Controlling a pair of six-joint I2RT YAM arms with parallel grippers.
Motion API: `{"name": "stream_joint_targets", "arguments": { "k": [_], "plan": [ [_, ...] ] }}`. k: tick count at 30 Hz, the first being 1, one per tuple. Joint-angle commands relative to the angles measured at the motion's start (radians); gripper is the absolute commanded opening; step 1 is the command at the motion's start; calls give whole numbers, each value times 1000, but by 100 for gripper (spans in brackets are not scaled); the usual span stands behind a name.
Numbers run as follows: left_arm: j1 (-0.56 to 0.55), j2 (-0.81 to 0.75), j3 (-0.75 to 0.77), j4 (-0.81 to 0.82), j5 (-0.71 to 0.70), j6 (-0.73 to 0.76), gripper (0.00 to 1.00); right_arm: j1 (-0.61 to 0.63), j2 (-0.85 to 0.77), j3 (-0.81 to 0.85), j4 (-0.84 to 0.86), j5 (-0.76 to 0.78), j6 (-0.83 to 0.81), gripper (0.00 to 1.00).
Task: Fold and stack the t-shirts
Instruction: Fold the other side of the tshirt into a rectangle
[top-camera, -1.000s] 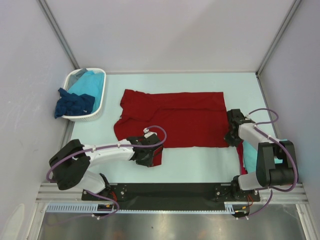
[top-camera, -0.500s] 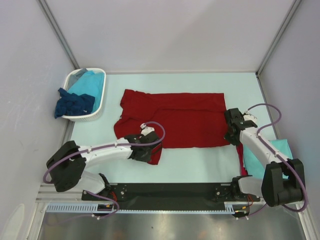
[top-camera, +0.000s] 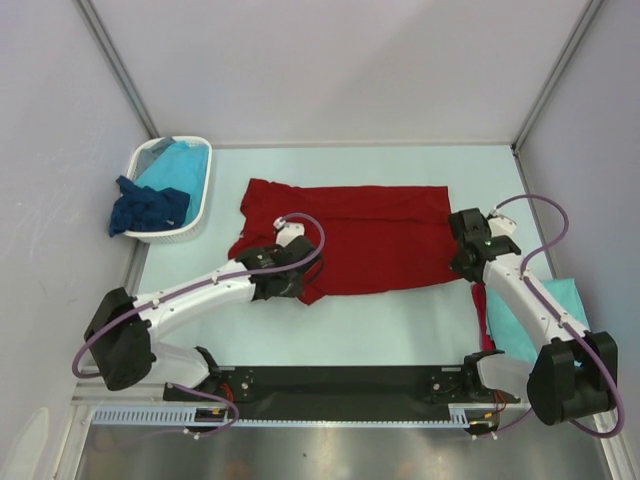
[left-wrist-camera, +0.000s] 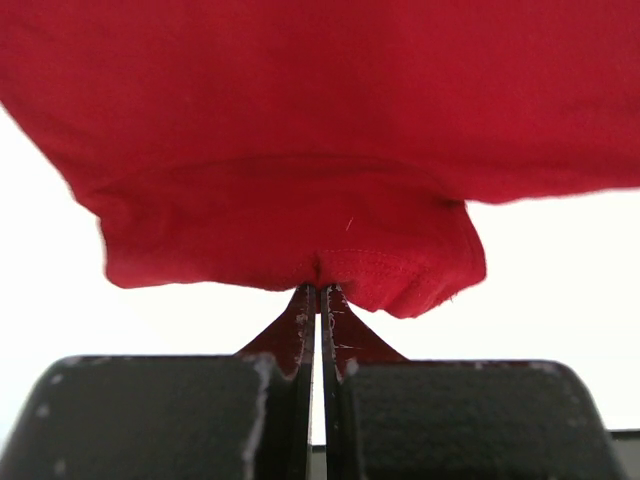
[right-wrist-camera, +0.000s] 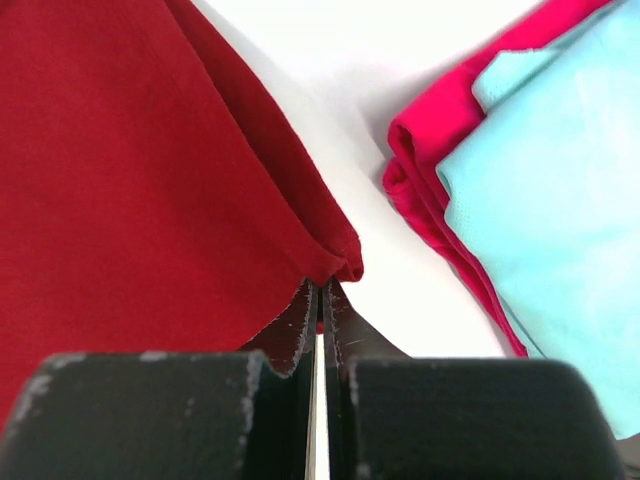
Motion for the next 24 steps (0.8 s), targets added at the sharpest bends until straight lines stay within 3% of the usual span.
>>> {"name": "stream_joint_targets", "arguments": {
  "k": [1,11,24],
  "plan": [
    [70,-15,81,-26,-47,38,0,-14,-3,61,8,44,-26,0],
    [225,44,175,-18,-53,99,0,-61,54,92,63,-1,-42,0],
    [334,218,333,13,-57,154,0,-88,171,118,143,-25,-13,0]
  ]
}}
